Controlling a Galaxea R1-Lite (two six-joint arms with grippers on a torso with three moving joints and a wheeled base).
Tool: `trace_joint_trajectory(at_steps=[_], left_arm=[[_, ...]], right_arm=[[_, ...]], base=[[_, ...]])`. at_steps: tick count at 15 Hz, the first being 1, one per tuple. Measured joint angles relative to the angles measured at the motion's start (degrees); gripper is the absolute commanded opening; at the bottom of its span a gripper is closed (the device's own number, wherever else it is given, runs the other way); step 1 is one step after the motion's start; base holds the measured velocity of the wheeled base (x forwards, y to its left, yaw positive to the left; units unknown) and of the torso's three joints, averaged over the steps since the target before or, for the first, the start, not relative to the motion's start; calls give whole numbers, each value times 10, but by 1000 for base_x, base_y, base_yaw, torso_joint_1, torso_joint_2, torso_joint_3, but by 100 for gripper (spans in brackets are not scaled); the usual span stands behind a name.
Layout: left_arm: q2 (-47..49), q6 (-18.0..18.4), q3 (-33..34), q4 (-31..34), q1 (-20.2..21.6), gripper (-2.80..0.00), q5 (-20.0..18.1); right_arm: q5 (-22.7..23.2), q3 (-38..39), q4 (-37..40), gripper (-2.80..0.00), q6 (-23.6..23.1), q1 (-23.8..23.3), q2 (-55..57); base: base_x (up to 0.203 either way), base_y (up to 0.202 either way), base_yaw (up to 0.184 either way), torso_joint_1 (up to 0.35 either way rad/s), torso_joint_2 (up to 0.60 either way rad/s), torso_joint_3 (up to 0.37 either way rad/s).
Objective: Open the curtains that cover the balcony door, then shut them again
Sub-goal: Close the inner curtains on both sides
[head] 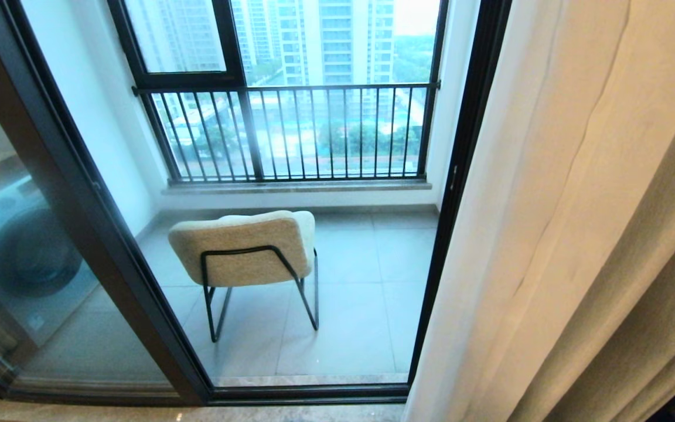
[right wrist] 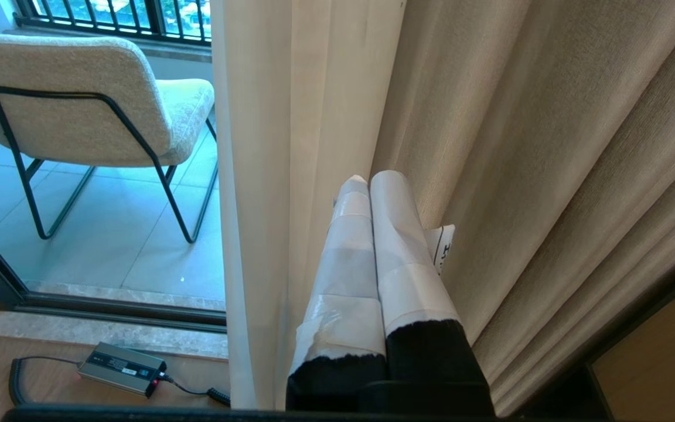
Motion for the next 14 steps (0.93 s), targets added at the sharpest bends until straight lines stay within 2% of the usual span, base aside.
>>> trace_joint_trajectory(at_steps=[9, 12, 14], left_arm=[[0, 0, 0, 0, 0, -280, 0], [0, 0, 0, 0, 0, -280, 0], [0, 0, 0, 0, 0, -280, 0]], right_arm=[[0, 0, 0, -280, 0, 1, 0], [6, 0, -1, -280, -21, 1, 0], [7, 0, 0, -280, -17, 1, 0]], base=[[0, 0, 0, 0, 0, 0], [0, 0, 0, 0, 0, 0], [0, 0, 0, 0, 0, 0]])
